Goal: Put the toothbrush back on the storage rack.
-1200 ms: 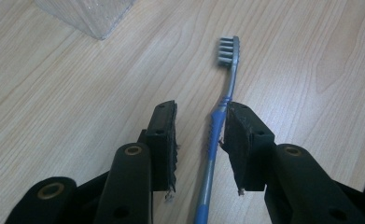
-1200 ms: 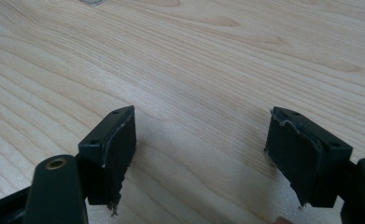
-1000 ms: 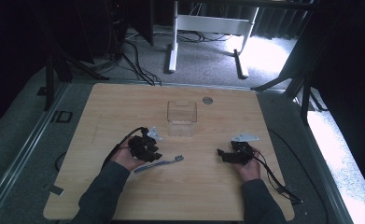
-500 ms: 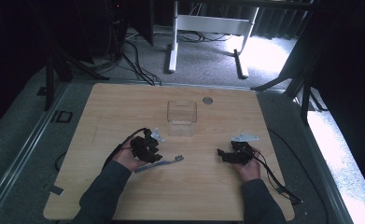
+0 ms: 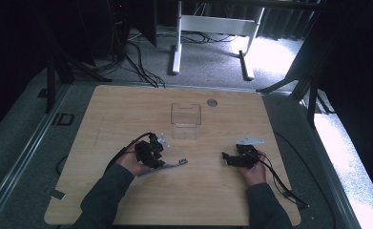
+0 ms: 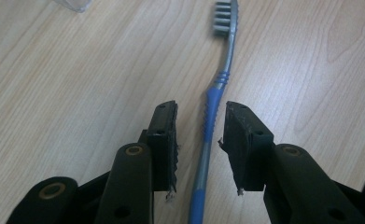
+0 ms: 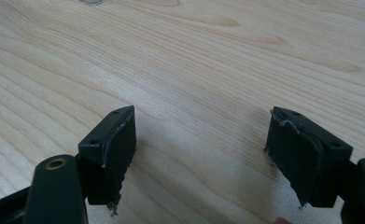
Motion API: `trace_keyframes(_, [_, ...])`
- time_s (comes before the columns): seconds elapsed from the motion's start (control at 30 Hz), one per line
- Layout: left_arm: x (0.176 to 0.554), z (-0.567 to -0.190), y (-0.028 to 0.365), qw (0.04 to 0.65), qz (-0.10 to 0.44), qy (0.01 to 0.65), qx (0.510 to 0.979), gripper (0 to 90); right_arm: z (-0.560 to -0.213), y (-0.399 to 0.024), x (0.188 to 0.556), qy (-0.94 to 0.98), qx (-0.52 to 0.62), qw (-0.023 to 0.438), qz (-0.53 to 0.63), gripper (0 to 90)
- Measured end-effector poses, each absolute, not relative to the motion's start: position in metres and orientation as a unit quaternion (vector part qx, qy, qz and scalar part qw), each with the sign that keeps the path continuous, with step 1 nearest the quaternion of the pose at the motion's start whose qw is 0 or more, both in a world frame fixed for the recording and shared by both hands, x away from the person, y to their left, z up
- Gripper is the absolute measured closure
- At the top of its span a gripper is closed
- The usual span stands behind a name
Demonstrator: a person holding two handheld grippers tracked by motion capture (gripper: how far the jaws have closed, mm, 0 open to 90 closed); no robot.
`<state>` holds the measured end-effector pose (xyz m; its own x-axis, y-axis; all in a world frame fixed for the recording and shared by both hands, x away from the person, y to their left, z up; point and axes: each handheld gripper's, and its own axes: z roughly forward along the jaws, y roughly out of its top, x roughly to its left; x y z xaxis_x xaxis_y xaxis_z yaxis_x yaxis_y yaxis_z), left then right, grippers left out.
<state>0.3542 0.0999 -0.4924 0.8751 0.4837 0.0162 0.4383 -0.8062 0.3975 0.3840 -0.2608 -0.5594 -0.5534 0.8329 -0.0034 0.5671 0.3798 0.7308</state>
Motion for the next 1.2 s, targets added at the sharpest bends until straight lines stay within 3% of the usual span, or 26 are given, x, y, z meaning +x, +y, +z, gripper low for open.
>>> trace_keyframes(1.2, [0.360,-0.505,0.084,0.141,0.031,0.225,0.963,66.8,-0.559,-0.261,0.384,0.809,0.432,0.189,0.350,23.9])
